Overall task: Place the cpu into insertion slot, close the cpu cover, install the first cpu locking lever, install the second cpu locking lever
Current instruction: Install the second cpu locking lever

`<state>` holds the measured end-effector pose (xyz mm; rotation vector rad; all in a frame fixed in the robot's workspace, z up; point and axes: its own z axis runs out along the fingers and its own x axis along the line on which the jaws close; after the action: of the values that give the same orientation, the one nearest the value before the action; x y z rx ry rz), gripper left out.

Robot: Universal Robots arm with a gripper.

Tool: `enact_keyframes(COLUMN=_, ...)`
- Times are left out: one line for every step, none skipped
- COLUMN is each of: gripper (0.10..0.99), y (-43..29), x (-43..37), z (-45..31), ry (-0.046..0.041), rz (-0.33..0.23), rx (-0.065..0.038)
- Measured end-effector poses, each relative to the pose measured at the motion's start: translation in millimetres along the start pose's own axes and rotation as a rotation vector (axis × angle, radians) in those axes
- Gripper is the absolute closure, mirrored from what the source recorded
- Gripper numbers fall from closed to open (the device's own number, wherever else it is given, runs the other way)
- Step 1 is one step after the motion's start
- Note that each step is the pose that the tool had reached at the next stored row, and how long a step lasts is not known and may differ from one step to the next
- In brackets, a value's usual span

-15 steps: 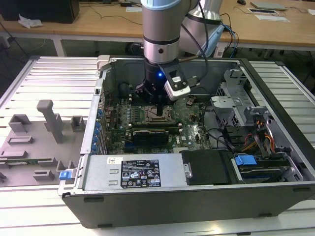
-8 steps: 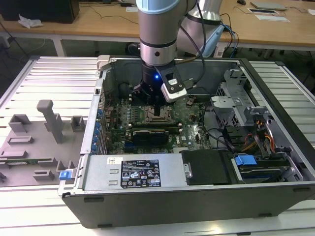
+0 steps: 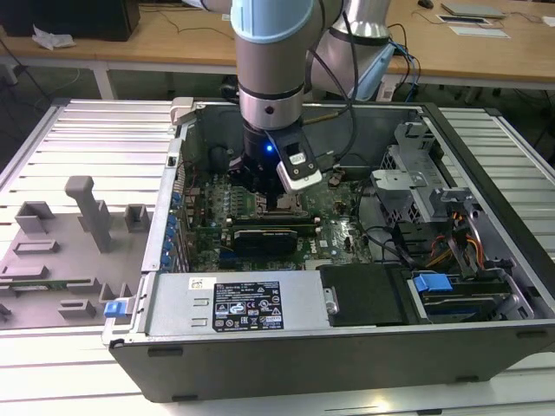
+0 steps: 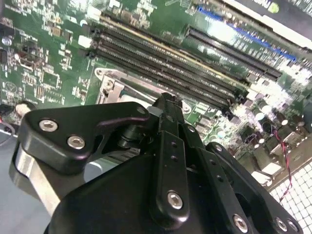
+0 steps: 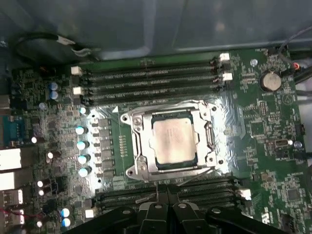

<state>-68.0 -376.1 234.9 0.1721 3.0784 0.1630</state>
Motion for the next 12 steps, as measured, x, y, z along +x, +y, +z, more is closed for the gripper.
enact_keyframes(gripper=0.980, y=-0.9, x=1.4, z=0.2, ry=0.0017, rz=0.001, rx=-0.015)
enact_keyframes(gripper=0.980, y=-1.6, x=2.8, z=0.5, ry=0.0027, rz=0.001, rx=-0.025)
enact_keyframes(gripper=0.980, y=-3.3, x=5.3, z=1.5, ry=0.0043, rz=0.001, rx=-0.039)
enact_keyframes(gripper=0.980, y=-7.0, x=7.5, z=3.5, ry=0.0053, rz=0.001, rx=-0.047)
enact_keyframes(gripper=0.980, y=-9.7, x=7.9, z=5.1, ry=0.0055, rz=0.002, rx=-0.049)
enact_keyframes(gripper=0.980, y=-13.5, x=8.1, z=7.2, ry=0.0060, rz=0.002, rx=-0.054)
enact_keyframes(gripper=0.980, y=-14.8, x=8.7, z=8.5, ry=0.0074, rz=0.002, rx=-0.066)
enact_keyframes(gripper=0.980, y=-15.0, x=9.4, z=9.1, ry=0.0084, rz=0.002, rx=-0.074)
enact_keyframes(gripper=0.980, y=-15.2, x=10.1, z=9.8, ry=0.0089, rz=0.002, rx=-0.079)
enact_keyframes(gripper=0.980, y=-15.5, x=12.0, z=11.5, ry=0.0094, rz=0.001, rx=-0.083)
enact_keyframes(gripper=0.980, y=-16.1, x=15.1, z=13.6, ry=0.0097, rz=0.002, rx=-0.085)
enact_keyframes(gripper=0.980, y=-16.9, x=18.9, z=16.9, ry=0.0098, rz=0.002, rx=-0.086)
